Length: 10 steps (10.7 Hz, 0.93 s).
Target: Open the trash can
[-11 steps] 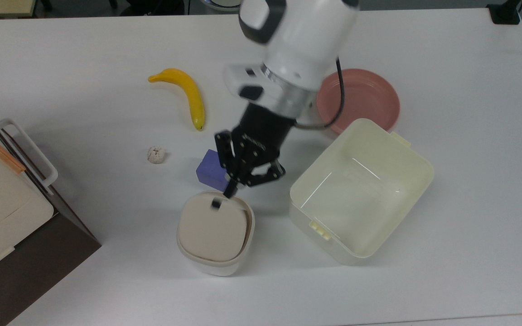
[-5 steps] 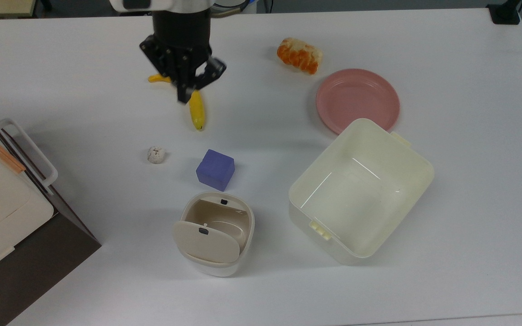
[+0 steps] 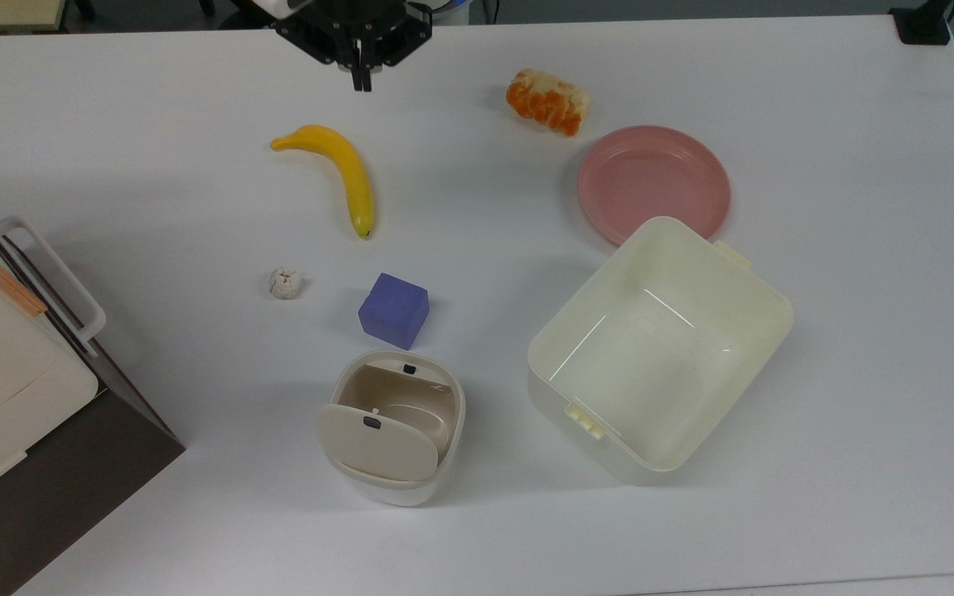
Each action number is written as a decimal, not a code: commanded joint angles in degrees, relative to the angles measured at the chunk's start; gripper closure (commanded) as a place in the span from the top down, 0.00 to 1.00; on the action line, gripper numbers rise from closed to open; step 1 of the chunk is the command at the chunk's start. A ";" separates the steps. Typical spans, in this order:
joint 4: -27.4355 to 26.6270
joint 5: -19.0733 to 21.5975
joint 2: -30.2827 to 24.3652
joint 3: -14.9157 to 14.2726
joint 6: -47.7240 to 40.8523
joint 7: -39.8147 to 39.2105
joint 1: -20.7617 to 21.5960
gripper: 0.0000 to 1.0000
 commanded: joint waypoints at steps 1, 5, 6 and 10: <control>-0.63 2.30 -3.84 -0.16 1.52 0.02 -0.06 1.00; -7.03 1.77 -11.65 2.81 8.22 5.38 -3.65 1.00; -6.79 2.46 -12.20 3.00 7.35 6.60 -4.36 1.00; -7.31 2.21 -12.12 4.41 6.64 8.54 -4.37 1.00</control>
